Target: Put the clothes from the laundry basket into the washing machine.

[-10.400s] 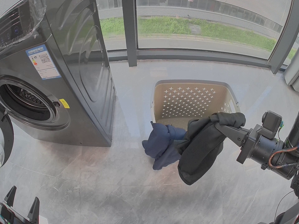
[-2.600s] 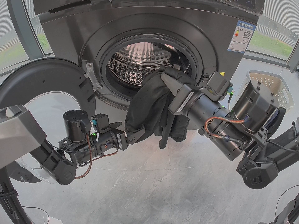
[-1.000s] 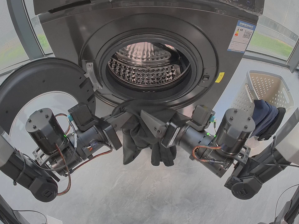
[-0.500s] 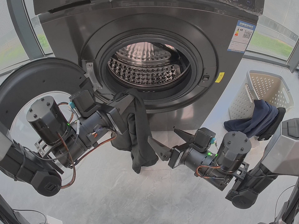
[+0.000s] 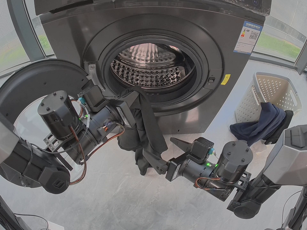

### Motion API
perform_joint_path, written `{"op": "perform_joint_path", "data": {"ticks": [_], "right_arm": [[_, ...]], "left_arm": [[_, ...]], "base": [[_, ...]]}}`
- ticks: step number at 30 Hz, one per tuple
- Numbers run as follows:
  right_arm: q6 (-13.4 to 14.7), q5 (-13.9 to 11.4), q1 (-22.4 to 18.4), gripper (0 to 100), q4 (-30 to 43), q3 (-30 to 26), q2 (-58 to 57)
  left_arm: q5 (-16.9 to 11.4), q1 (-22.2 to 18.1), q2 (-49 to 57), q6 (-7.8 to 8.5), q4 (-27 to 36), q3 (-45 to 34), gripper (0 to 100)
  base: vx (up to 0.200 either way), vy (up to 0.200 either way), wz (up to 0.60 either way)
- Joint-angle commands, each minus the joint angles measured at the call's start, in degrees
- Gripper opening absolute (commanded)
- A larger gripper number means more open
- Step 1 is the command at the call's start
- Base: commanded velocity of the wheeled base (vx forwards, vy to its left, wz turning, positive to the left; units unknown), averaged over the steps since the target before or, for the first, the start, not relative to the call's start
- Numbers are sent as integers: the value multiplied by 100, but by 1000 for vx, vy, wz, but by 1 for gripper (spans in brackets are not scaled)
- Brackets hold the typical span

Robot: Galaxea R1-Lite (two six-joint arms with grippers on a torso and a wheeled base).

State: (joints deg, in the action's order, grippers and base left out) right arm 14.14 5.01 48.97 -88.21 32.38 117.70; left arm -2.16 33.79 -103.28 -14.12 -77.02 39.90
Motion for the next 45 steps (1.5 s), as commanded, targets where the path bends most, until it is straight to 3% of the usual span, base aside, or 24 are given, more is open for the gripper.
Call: {"op": "perform_joint_path", "data": {"ticks": [1, 10, 18, 29, 39, 45], "right_arm": [[-17, 0, 51, 100, 32, 295, 227], [-8, -26, 16, 100, 322, 1060, 535], [45, -44, 385, 100, 313, 744, 482], [98, -114, 728, 100, 348, 937, 543], [98, -290, -239, 100, 515, 2115, 1326], [98, -281, -749, 100, 410, 2308, 1317]], "left_arm": [[14, 13, -26, 5, 12, 79, 0], [22, 22, -8, 5, 12, 79, 0], [49, -22, -34, 5, 29, 141, 0], [58, -22, -78, 5, 91, 141, 0], [40, 40, 115, 5, 73, 0, 0], [40, 49, 141, 5, 56, -26, 0]], "base": [[0, 0, 0], [0, 0, 0], [0, 0, 0], [0, 0, 0], [0, 0, 0], [0, 0, 0]]}}
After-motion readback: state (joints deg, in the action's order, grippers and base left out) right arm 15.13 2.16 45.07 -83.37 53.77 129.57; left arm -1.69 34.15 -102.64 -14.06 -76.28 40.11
